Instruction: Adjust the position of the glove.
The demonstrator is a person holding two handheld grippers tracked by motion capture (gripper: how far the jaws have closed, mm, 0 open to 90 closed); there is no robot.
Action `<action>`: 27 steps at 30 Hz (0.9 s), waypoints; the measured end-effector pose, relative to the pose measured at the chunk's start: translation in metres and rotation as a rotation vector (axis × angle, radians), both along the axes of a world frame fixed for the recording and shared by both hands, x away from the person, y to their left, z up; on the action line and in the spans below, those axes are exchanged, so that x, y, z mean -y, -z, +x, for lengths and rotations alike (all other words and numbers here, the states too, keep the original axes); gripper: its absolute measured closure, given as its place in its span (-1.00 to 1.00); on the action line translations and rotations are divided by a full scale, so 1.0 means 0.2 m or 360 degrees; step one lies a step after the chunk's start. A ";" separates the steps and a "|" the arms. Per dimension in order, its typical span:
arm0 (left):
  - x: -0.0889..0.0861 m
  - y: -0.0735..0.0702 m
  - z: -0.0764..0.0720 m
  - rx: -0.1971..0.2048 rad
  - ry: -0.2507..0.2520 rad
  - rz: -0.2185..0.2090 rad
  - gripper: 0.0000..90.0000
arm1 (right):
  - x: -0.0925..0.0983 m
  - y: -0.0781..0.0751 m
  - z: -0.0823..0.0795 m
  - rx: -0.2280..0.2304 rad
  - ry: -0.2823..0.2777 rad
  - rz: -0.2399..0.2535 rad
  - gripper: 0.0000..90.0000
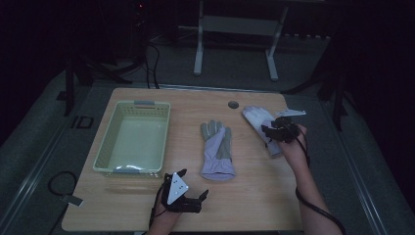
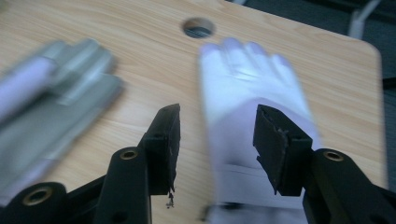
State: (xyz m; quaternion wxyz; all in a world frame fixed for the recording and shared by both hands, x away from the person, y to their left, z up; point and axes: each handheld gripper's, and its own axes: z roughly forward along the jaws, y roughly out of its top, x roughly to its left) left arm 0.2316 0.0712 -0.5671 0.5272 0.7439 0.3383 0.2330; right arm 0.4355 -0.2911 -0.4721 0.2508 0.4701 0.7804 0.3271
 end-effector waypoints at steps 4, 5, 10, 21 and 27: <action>0.00 0.00 0.00 -0.0001 0.0000 0.0001 -1.00 | 0.08 0.01 0.04 -0.0006 0.0048 -0.0006 0.16; 0.00 0.00 0.00 -0.0004 -0.0002 -0.0001 -1.00 | 0.11 0.01 0.06 -0.0016 0.0058 -0.0021 0.16; 0.00 0.00 0.00 -0.0003 -0.0004 0.0000 -1.00 | 0.16 0.03 0.11 -0.0048 0.0069 -0.0019 0.16; 0.00 0.00 0.00 -0.0011 -0.0003 -0.0005 -1.00 | 0.17 0.12 0.25 -0.0154 0.0022 -0.0034 0.02; 0.00 0.00 0.00 -0.0008 -0.0014 -0.0008 -1.00 | 0.16 0.18 0.32 -0.0193 0.0014 -0.0063 -0.04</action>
